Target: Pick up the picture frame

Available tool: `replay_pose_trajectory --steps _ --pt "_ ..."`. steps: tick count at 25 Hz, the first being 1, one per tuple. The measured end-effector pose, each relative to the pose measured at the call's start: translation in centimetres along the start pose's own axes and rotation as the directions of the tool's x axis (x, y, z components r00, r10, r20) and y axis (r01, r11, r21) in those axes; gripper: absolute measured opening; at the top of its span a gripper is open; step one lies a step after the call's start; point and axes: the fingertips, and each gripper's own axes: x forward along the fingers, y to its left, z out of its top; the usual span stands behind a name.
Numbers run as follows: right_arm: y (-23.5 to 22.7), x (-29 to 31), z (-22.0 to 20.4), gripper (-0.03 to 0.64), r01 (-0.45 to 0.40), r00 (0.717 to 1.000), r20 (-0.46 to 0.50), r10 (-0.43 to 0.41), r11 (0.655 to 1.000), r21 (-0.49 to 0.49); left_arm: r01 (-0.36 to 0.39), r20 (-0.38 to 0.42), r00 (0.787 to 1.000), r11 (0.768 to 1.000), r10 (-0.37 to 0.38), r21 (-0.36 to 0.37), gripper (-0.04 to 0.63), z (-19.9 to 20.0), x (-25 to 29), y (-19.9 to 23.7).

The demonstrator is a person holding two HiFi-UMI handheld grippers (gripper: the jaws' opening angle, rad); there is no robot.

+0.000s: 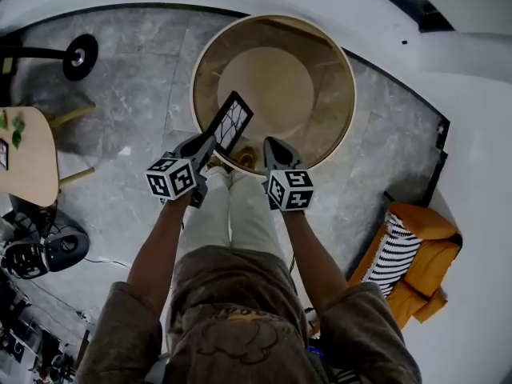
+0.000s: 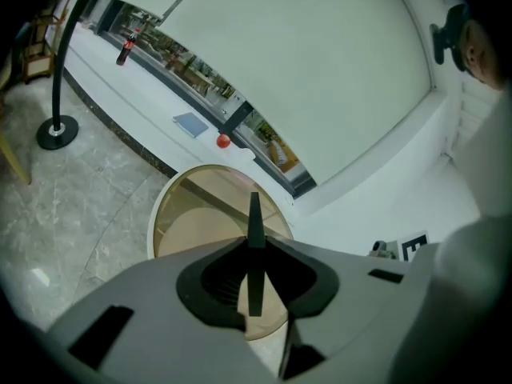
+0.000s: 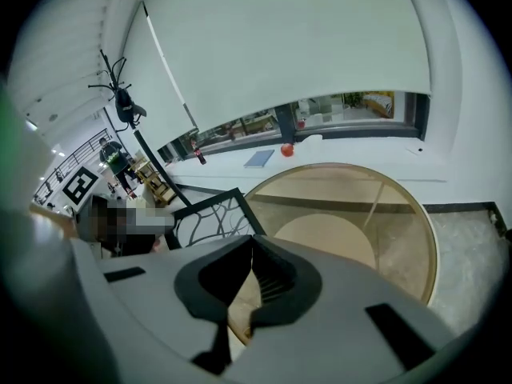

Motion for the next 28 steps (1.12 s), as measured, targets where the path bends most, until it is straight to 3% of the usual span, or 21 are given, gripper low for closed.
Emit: replay_pose_trajectory --steps 5,12,22,28 --pt "0.7 -4.8 3.6 0.02 -0.01 0.998 0.064 0.008 1.0 0.028 -0.01 0.015 1.0 0.992 0.008 0.124 0.081 2.8 -2.9 -5.9" --pt "3.1 -12.7 8.7 0.02 -0.054 0.982 0.18 0.051 0.999 0.009 0.021 0.063 0.997 0.952 -0.043 0.306 0.081 6.2 -7.6 -14.8" --pt "6.9 -20.5 13.6 0.02 -0.088 0.947 0.3 0.113 0.992 -0.095 -0.011 0.146 0.987 0.885 -0.064 0.466 0.081 10.2 -14.0 -22.3" --pt "9.2 -23.9 15.6 0.02 -0.093 0.921 0.361 0.145 0.983 -0.157 -0.046 0.215 0.974 0.858 -0.076 0.512 0.081 11.3 -16.8 -24.6"
